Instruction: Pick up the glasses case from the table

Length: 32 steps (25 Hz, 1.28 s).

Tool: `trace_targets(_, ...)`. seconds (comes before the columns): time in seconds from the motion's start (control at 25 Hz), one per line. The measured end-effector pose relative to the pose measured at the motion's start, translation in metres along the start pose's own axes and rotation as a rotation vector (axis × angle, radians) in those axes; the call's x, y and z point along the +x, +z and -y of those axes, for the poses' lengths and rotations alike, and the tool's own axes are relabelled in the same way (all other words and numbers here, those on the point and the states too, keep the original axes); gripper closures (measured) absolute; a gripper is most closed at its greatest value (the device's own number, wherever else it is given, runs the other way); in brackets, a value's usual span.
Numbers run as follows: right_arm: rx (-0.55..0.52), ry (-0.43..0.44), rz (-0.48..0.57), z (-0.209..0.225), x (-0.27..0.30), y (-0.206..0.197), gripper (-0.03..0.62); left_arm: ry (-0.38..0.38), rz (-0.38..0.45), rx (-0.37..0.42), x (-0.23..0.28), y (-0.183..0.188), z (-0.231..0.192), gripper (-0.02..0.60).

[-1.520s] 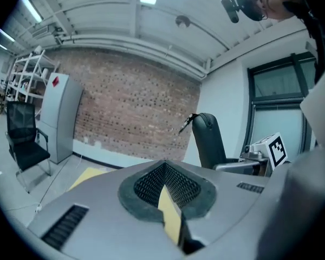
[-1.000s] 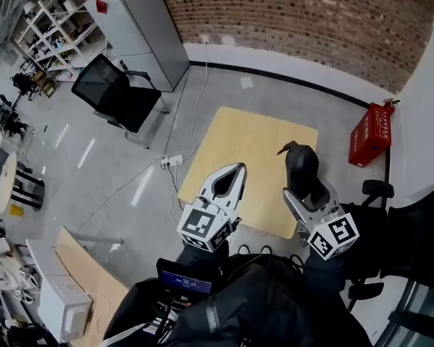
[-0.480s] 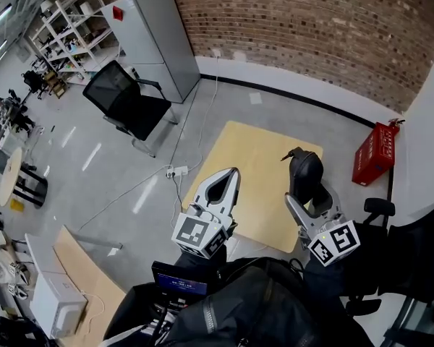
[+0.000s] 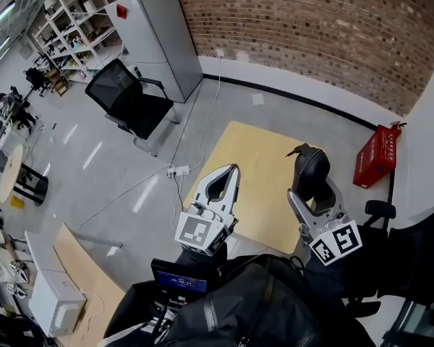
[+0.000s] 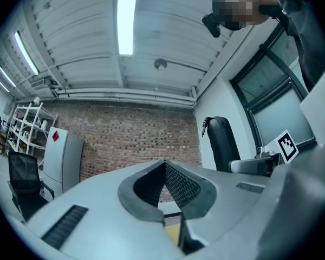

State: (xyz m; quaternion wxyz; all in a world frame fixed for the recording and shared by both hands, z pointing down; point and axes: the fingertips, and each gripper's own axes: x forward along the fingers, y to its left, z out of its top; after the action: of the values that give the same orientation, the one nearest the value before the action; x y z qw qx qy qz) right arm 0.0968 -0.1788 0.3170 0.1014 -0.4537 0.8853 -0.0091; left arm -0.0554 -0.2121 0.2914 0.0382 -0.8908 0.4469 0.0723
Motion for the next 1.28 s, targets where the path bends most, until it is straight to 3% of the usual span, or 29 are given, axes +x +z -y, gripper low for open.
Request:
trace_targets(0.32,-0.015,-0.023,-0.012,-0.002,0.005,0.000,0.258,-0.010,-0.005,0.053,0.003,-0.006,-0.003,0.583)
trace_targets(0.8,-0.006,-0.030,-0.029,0.006,0.018,-0.007,0.258,-0.032,-0.053,0.078,0.013,-0.021,-0.010,0.583)
trace_targets(1.28,0.003,-0.032,-0.018,0.007,0.022,-0.006,0.258,-0.019,-0.049,0.098,0.014,-0.021,-0.013,0.583)
